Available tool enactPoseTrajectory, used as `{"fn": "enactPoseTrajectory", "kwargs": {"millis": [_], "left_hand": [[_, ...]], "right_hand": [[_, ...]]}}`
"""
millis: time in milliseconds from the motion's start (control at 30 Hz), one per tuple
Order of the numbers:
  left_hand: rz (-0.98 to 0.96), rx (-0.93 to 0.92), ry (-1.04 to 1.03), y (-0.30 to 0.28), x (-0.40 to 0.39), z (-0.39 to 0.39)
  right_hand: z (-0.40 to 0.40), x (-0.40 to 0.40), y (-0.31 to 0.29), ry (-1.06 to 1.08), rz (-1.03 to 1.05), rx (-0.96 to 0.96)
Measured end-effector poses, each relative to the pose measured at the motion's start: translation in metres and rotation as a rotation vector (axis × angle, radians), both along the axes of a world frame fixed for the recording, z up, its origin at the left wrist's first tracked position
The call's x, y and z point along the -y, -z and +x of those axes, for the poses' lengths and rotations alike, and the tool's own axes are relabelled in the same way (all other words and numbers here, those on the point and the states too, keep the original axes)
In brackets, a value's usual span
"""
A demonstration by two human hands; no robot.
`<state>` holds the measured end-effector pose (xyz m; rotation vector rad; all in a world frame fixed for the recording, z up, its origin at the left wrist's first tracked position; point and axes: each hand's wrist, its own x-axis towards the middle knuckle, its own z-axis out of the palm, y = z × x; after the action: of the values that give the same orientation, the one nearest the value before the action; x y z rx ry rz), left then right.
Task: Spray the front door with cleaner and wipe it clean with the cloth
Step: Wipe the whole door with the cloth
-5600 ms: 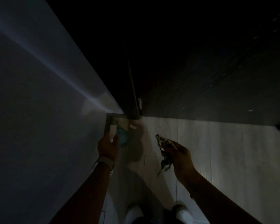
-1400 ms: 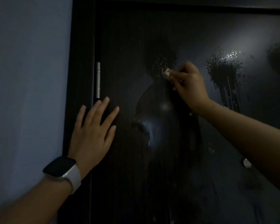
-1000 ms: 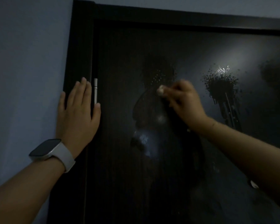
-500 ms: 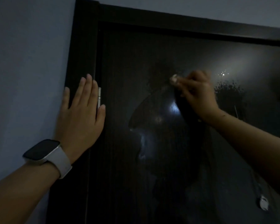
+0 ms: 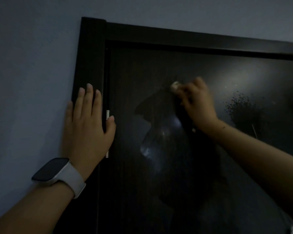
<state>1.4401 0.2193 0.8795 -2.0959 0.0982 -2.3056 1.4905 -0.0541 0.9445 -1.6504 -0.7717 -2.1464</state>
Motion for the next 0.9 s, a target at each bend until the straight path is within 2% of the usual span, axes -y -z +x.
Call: {"fn": "enactPoseTrajectory", "kwargs": {"millis": [67,133,200,300,367,400,567,633,700,900], "left_hand": [[0.004,0.002,-0.013,0.000,0.000,0.000],[-0.002,0.005,-0.031,0.001,-0.001,0.000],[-0.011,0.003,-0.041,0.001,-0.001,0.000],[-0.021,-0.003,-0.039,0.001,0.001,-0.001],[-0.026,0.002,-0.037,0.001,0.000,0.000],[-0.023,0.008,-0.028,0.002,-0.001,0.000],[-0.006,0.017,-0.014,0.001,-0.001,0.000],[-0.008,0.017,0.002,0.001,-0.001,0.001],[-0.011,0.014,0.009,0.001,-0.003,0.001],[-0.005,0.011,0.014,0.000,-0.004,-0.001]], "right_hand": [[0.003,0.018,-0.019,-0.019,0.255,-0.071],[0.003,0.003,-0.034,-0.010,0.371,-0.107],[-0.004,-0.041,-0.040,-0.002,0.292,-0.082],[-0.012,-0.110,-0.033,-0.045,-0.014,0.002],[-0.012,-0.116,-0.029,-0.034,-0.140,0.036],[-0.010,-0.104,-0.032,-0.030,-0.136,0.042],[0.006,0.002,-0.070,0.059,0.317,-0.069],[0.008,0.010,-0.075,0.092,0.407,-0.084],[0.003,-0.013,-0.077,0.113,0.364,-0.085],[-0.017,-0.126,-0.084,0.022,-0.030,0.043]]}}
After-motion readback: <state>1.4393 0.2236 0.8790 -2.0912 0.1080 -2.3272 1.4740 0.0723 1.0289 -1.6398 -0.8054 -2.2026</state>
